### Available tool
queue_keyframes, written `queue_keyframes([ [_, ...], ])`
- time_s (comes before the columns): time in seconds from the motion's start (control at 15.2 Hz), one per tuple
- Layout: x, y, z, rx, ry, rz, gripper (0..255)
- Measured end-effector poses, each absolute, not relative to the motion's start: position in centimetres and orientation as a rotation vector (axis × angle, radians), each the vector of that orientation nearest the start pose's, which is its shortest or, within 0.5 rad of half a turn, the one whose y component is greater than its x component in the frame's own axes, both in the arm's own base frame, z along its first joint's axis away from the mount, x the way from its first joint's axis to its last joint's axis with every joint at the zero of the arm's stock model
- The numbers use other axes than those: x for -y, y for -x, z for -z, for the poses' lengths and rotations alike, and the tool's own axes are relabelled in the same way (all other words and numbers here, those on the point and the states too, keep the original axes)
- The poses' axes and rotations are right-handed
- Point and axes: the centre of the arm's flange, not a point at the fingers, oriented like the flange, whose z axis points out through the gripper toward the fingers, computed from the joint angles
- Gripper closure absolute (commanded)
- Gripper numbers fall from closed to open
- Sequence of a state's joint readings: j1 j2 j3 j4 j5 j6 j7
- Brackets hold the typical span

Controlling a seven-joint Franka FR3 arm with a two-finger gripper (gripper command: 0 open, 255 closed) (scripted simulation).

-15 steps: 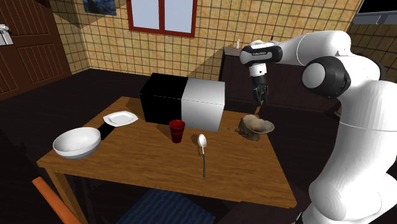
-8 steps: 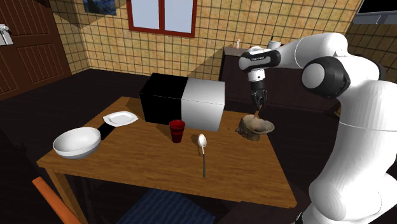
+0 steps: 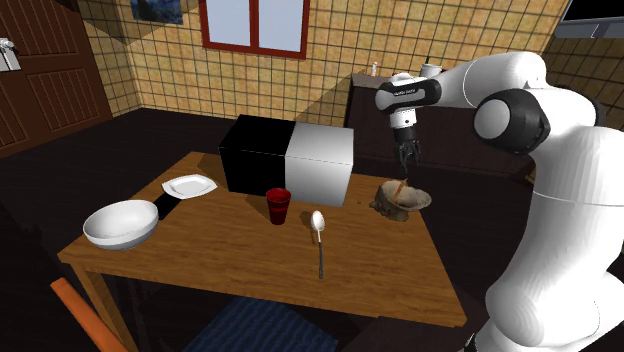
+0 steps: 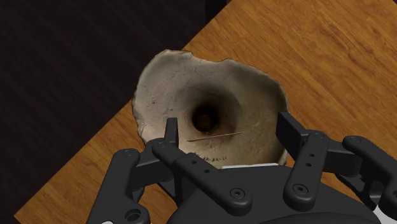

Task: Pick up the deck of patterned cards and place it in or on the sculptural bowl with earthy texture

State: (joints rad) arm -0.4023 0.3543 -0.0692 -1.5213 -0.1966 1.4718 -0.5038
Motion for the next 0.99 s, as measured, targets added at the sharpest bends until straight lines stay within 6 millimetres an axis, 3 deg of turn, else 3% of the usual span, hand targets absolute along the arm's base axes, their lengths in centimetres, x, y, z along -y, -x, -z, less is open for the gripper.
queue_keyframes([
  [0.26,29.6,-54.2,-43.4,0.080,3.065,-0.716,0],
  [0.59,29.5,-56.2,-47.5,0.080,3.066,-0.714,0],
  [0.99,29.5,-56.4,-47.9,0.080,3.066,-0.716,0],
])
